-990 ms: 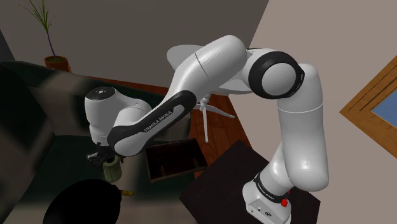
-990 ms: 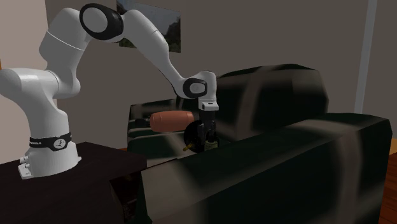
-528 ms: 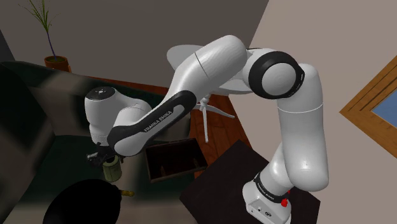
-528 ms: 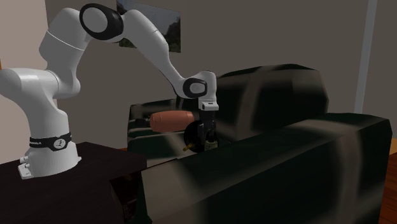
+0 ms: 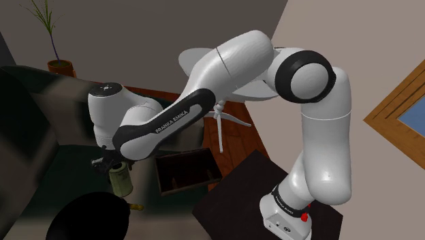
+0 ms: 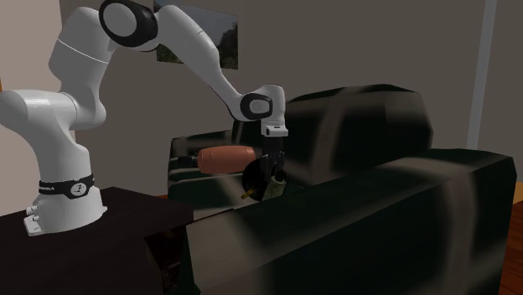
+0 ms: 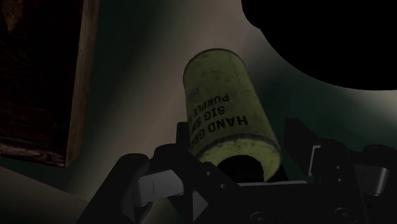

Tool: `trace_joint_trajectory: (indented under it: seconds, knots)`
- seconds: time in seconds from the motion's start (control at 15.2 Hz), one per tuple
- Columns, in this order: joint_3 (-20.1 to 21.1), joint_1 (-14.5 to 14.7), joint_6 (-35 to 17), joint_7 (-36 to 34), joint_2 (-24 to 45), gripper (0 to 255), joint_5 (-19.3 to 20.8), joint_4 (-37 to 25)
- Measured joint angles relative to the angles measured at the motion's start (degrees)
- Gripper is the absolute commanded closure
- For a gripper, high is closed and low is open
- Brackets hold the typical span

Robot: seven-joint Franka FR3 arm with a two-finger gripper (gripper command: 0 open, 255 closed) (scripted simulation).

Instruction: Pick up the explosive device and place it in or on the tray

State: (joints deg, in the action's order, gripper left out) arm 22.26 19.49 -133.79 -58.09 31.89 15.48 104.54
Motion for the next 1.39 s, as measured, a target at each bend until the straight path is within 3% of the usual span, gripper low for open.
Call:
trace_joint_trajectory:
  seconds: [1.12,1.39]
  knots:
    - [2.43,-1.72,9.58,2.47,-7.42,255,-3.92,-2.64]
    - [3.1,-5.09,7.81,5.63,-14.0,255,-6.7,5.16]
